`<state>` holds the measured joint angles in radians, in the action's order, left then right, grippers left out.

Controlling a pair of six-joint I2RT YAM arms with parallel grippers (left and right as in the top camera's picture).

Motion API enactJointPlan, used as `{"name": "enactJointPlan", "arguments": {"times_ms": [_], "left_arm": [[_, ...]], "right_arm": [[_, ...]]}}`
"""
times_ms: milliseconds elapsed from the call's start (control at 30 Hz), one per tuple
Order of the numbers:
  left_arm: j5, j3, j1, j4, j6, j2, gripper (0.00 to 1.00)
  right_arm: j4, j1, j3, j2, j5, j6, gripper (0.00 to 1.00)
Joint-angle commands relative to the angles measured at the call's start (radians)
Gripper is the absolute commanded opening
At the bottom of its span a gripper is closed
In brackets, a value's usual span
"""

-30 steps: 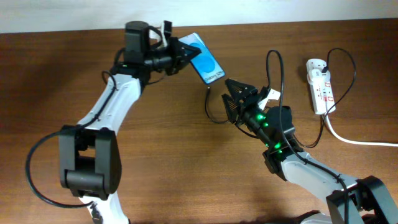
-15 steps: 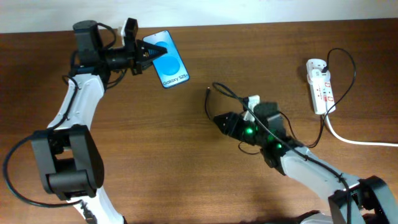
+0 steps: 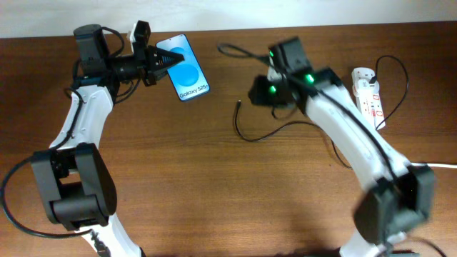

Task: Plug charger to phone and switch on socket
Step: 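Grasp the black cable's USB-C tip with the right gripper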

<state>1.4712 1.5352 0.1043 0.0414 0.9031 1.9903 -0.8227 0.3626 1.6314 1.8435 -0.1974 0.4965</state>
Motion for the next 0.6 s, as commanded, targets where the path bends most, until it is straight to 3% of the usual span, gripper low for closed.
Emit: {"name": "enactJointPlan", "arguments": {"times_ms": [0, 267, 567], "left_arm": [[0.033, 0.016, 0.003, -0.003, -0.015, -0.001, 0.0], [0.022, 0.016, 0.052, -0.002, -0.014, -0.001, 0.0], [0.037, 0.016, 0.196, 0.002, -0.015, -0.001, 0.0]], "right_arm": [[-0.035, 0.003, 0.182, 0.192, -0.006, -0.024, 0.4], [0.091, 0.011, 0.209, 0.462, -0.06, 0.082, 0.38], [0.105, 0.037, 0.207, 0.521, -0.048, 0.092, 0.35]]}}
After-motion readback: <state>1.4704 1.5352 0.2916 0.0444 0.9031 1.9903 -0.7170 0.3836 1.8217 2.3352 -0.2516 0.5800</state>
